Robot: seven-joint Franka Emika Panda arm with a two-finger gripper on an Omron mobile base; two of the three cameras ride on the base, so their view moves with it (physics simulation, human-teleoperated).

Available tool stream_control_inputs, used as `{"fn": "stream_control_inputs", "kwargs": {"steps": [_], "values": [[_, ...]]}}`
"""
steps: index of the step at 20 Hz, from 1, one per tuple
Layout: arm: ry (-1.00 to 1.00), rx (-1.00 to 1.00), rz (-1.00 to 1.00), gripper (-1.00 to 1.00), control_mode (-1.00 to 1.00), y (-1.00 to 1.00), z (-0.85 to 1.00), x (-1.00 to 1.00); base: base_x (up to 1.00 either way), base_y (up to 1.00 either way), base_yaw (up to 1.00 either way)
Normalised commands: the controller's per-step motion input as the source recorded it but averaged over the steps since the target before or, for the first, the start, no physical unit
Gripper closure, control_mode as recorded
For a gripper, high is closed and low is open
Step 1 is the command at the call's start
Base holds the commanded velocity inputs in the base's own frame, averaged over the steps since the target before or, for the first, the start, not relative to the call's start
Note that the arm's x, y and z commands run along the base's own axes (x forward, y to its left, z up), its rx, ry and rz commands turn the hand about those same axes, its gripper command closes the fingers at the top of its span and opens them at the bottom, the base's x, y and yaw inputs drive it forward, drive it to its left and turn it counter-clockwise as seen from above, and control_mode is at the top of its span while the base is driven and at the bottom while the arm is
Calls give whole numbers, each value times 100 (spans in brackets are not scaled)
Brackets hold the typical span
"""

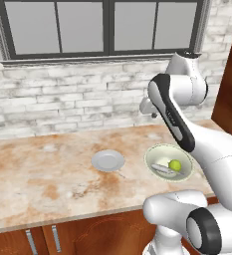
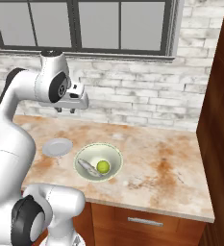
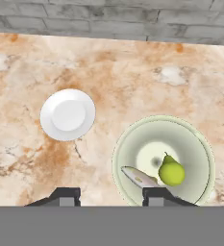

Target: Remove the pear from the bowl and place it on the small plate. Then place the bowl with only the fish in the microwave, close the door, and press the start button to microwave the fish.

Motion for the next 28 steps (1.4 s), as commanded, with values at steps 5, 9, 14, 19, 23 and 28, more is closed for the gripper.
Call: {"fn": "stream_control_inputs", "kwargs": {"steps": [5, 9, 14, 19, 23, 28], "values": [[-1, 0, 0, -100, -100, 2, -2, -7, 0, 0, 0], [7, 21, -1, -100, -100, -40, -58, 0, 0, 0, 0], [17, 35, -10, -100, -100, -94, -75, 0, 0, 0, 0], [19, 23, -11, -100, -100, -48, -52, 0, 0, 0, 0], [17, 5, -6, -100, -100, -10, -69, 0, 0, 0, 0], [17, -1, -1, -100, -100, 0, -78, 0, 0, 0, 0]]}}
